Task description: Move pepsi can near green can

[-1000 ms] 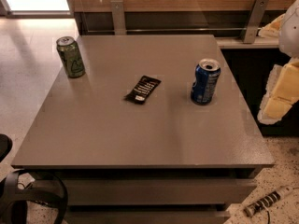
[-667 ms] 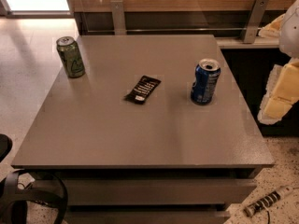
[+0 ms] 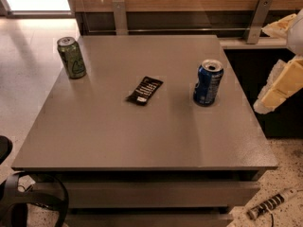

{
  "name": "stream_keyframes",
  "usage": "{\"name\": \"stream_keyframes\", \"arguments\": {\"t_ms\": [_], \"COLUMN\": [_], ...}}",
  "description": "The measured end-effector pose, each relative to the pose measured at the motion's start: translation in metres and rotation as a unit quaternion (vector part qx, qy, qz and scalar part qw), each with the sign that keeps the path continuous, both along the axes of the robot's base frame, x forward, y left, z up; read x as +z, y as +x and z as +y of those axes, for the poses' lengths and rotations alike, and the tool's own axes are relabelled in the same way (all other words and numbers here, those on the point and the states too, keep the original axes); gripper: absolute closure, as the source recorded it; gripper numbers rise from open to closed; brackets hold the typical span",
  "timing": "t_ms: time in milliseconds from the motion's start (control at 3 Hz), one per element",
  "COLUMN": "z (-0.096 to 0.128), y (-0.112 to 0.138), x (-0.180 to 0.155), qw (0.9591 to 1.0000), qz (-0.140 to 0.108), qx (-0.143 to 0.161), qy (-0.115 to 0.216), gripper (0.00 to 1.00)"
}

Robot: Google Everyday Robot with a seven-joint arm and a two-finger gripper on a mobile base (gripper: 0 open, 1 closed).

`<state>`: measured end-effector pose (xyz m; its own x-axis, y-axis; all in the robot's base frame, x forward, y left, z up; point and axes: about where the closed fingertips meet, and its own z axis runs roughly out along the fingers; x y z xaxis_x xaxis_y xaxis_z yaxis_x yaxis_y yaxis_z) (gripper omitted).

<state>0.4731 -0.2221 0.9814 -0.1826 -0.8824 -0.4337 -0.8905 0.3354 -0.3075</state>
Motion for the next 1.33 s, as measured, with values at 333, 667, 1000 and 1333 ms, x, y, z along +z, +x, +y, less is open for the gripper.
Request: {"name": "stream_keyframes", "arguments": {"t_ms": [333, 667, 1000, 1333], "z": [-0.008, -0.013, -0.007, 0.003], "y": [0.023, 0.034, 0.048, 0.058], "x": [-0.020, -0.033, -0.055, -0.069], "qw": [0.9962, 0.9869, 0.9693, 0.9572], "qz": [-0.016, -0.029, -0.047, -0.066], "qx": [0.001, 0.001, 0.007, 0.007], "qy": [0.085, 0.159, 0.241, 0.282], "gripper": [0.00, 0.00, 0.00, 0.00]}}
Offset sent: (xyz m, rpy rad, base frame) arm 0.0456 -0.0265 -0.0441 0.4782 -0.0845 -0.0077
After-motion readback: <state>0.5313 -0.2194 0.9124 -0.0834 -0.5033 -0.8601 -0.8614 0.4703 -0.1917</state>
